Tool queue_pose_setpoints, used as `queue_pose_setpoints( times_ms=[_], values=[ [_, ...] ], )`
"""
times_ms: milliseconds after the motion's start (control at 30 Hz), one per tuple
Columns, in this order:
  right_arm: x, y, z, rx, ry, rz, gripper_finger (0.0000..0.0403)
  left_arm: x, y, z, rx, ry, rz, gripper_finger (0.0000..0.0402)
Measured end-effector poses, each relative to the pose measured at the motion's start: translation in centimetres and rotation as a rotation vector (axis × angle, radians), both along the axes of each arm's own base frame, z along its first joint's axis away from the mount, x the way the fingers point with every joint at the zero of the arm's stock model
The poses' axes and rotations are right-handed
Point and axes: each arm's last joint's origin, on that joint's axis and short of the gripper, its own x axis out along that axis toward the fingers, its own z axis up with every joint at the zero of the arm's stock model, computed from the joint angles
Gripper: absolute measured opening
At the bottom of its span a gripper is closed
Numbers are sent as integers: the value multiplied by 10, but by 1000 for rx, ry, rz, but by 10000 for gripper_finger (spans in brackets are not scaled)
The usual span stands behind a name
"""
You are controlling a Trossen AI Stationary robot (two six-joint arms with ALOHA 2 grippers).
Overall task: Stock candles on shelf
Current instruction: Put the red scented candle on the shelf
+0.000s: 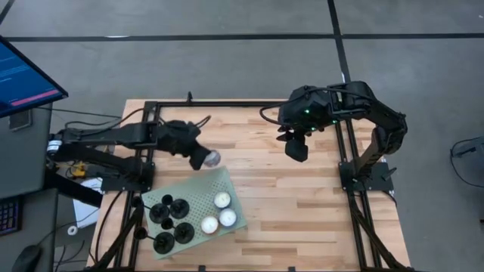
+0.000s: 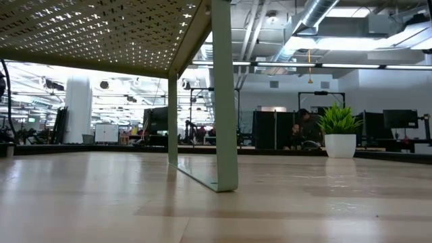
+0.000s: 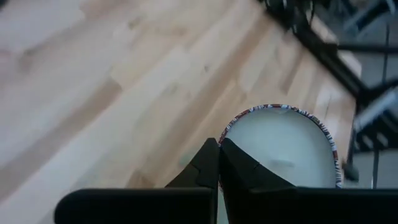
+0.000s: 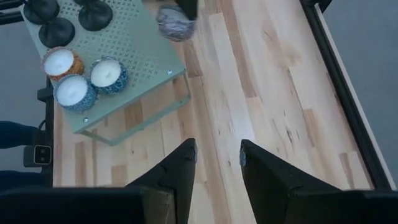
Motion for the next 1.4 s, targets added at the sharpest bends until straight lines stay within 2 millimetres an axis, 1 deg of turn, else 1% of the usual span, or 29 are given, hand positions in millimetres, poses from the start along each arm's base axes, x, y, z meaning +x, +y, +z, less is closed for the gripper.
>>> queue_pose_setpoints(
  times_ms=[100, 233, 433, 567, 700, 900, 1133, 1400],
  values=[
    [0, 0, 0, 8, -1, -10, 118, -6, -7, -2, -9, 47, -46, 1],
    [0, 0, 0, 11, -1, -15, 118, -11, -17, 2, -50, 89, -153, 1],
    [0, 0, 0, 17, -2, -23, 118, -14, -31, 8, -66, 87, -259, 1],
    [0, 0, 0, 26, -3, -35, 118, -18, -38, 6, -53, 127, -260, 1],
    [0, 0, 0, 33, -4, -44, 118, -16, -44, 4, -19, 135, -228, 1],
    [0, 2, 0, 42, -6, -49, 118, -15, -58, 0, -12, 166, -268, 1],
    [0, 6, 0, 43, -5, -35, 118, -9, -73, -7, 34, 210, -280, 1],
    [0, 7, 0, 49, -6, -38, 118, -3, -81, -14, 52, 257, -302, 1]
  ],
)
